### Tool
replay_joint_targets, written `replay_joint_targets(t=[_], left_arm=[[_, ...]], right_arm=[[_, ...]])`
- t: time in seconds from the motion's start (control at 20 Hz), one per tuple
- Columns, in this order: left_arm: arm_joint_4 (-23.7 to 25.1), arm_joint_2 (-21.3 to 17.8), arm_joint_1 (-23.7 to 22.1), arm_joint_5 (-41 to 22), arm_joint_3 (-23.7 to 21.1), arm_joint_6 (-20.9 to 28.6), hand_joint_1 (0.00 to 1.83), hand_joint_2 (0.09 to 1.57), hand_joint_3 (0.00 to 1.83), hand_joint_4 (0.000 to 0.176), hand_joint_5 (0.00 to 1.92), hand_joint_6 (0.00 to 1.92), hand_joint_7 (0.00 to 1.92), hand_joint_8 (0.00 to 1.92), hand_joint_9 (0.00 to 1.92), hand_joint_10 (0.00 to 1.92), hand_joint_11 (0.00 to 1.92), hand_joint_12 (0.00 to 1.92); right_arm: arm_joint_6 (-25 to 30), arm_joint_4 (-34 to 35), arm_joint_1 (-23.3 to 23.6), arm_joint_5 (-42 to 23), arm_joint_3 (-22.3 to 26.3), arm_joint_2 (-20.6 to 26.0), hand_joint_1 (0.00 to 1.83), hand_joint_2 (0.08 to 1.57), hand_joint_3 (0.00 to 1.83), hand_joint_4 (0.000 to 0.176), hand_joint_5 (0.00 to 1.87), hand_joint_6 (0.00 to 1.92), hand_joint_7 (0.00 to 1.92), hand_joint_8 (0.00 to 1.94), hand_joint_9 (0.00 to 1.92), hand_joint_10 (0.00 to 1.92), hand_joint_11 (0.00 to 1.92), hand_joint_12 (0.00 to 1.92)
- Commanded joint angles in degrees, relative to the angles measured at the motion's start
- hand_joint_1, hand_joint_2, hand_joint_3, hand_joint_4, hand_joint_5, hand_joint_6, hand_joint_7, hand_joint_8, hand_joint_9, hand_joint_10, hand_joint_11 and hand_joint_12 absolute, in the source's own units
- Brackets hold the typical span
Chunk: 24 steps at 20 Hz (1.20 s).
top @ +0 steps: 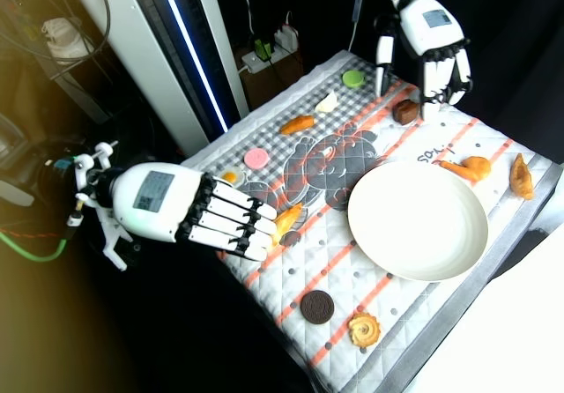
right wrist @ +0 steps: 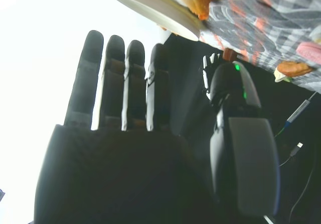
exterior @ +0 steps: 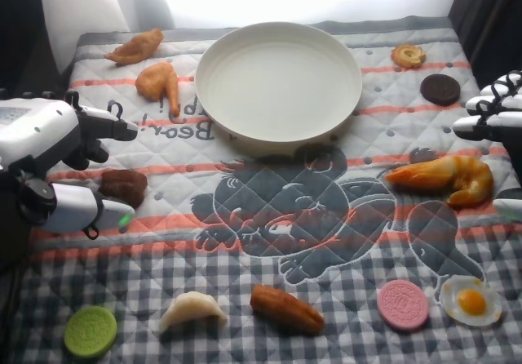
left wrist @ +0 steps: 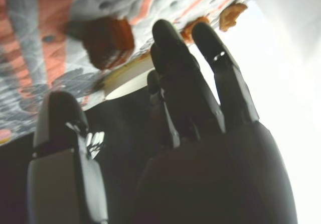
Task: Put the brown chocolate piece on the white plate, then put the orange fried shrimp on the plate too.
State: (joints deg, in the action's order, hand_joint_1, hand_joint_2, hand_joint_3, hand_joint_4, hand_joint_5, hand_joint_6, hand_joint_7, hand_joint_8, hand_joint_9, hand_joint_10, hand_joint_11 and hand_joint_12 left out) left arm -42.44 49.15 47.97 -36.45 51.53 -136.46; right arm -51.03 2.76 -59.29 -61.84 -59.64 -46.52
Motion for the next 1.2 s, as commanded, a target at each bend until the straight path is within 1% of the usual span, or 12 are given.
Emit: replay_joint_targets(t=[0.0,0.1,0.15,0.2,0.3,0.35,0.5,0.6,0.65,0.8,1.05,1.15], left_arm=[[1.29,0.28,-0.64,-5.13,0.42,0.05,0.82,0.94,0.00,0.058,0.57,0.00,0.87,0.01,0.98,0.05,0.29,1.04],[0.92,0.63,-0.64,-4.47,0.85,0.05,0.81,0.95,0.00,0.054,0.59,0.00,0.89,0.01,0.98,0.06,0.28,1.14],[0.71,0.99,-0.64,-3.99,1.23,0.05,0.87,0.96,0.00,0.066,0.69,0.01,0.78,0.71,0.58,1.57,0.36,1.83],[0.50,1.38,-0.80,-3.47,1.57,0.05,0.87,0.96,0.00,0.066,0.69,0.01,0.78,0.71,0.58,1.57,0.36,1.83],[0.43,1.88,-1.13,-2.98,1.96,0.05,0.99,0.99,0.00,0.024,0.90,0.01,0.95,0.31,0.78,0.67,0.35,1.23],[0.43,2.11,-1.30,-2.85,2.14,0.05,1.20,1.03,0.00,0.003,1.14,0.39,1.09,0.74,0.91,0.43,0.41,1.14],[0.33,2.59,-1.67,-2.63,2.54,0.05,1.28,1.06,0.00,0.000,1.22,0.32,1.06,1.08,0.85,0.90,0.38,1.47],[0.13,2.99,-2.02,-2.92,2.75,0.05,1.27,1.05,0.00,0.000,1.26,0.28,1.06,1.04,0.90,0.79,0.41,1.31],[0.13,3.14,-2.24,-3.14,2.82,0.05,1.27,1.06,0.00,0.000,1.25,0.31,1.06,1.04,0.91,0.79,0.42,1.42],[0.31,3.19,-3.19,-3.74,2.90,0.06,1.28,1.05,0.00,0.000,1.27,0.24,1.07,1.06,0.88,1.11,0.46,1.52],[4.14,2.84,-9.32,-4.42,3.58,0.12,1.28,1.07,0.00,0.000,1.32,0.10,1.00,1.19,0.79,1.24,0.39,1.62],[5.82,4.67,-13.85,-3.03,5.66,0.12,1.28,1.05,0.00,0.000,1.33,0.13,1.05,1.08,0.82,1.02,0.33,1.47]], right_arm=[[0.14,1.04,0.64,-6.88,0.00,0.40,0.59,1.22,0.00,0.047,0.48,0.00,0.41,0.00,0.39,0.01,0.26,0.37],[0.14,1.01,0.64,-6.88,-0.01,0.38,0.61,1.22,0.00,0.046,0.48,0.00,0.41,0.00,0.39,0.01,0.26,0.38],[0.14,0.98,0.64,-6.88,-0.01,0.38,0.60,1.23,0.00,0.033,0.50,0.00,0.43,0.00,0.41,0.00,0.24,0.45],[0.14,0.98,0.64,-6.88,-0.01,0.36,0.60,1.23,0.00,0.033,0.50,0.00,0.43,0.00,0.41,0.00,0.24,0.45],[0.14,0.97,0.59,-6.87,-0.03,0.30,0.57,1.24,0.00,0.038,0.49,0.00,0.44,0.00,0.41,0.00,0.24,0.46],[0.14,0.97,0.55,-6.86,-0.04,0.27,0.57,1.24,0.00,0.043,0.49,0.00,0.44,0.00,0.42,0.01,0.25,0.46],[0.14,0.97,0.54,-6.86,-0.09,0.24,0.62,1.25,0.00,0.021,0.50,0.00,0.45,0.00,0.41,0.00,0.22,0.47],[0.14,0.97,0.50,-6.86,-0.12,0.24,0.64,1.24,0.00,0.014,0.51,0.00,0.46,0.00,0.43,0.00,0.23,0.53],[0.14,0.97,0.47,-6.86,-0.12,0.24,0.59,1.25,0.00,0.024,0.51,0.00,0.47,0.00,0.43,0.00,0.22,0.53],[0.14,0.98,0.25,-6.86,-0.11,0.22,0.56,1.27,0.01,0.025,0.50,0.00,0.46,0.00,0.43,0.00,0.21,0.53],[0.14,0.99,0.16,-6.86,-0.22,0.14,0.57,1.27,0.00,0.024,0.50,0.00,0.47,0.00,0.43,0.00,0.21,0.54],[0.14,0.99,0.27,-6.87,-0.31,0.01,0.57,1.27,0.00,0.025,0.50,0.00,0.47,0.00,0.43,0.00,0.20,0.54]])
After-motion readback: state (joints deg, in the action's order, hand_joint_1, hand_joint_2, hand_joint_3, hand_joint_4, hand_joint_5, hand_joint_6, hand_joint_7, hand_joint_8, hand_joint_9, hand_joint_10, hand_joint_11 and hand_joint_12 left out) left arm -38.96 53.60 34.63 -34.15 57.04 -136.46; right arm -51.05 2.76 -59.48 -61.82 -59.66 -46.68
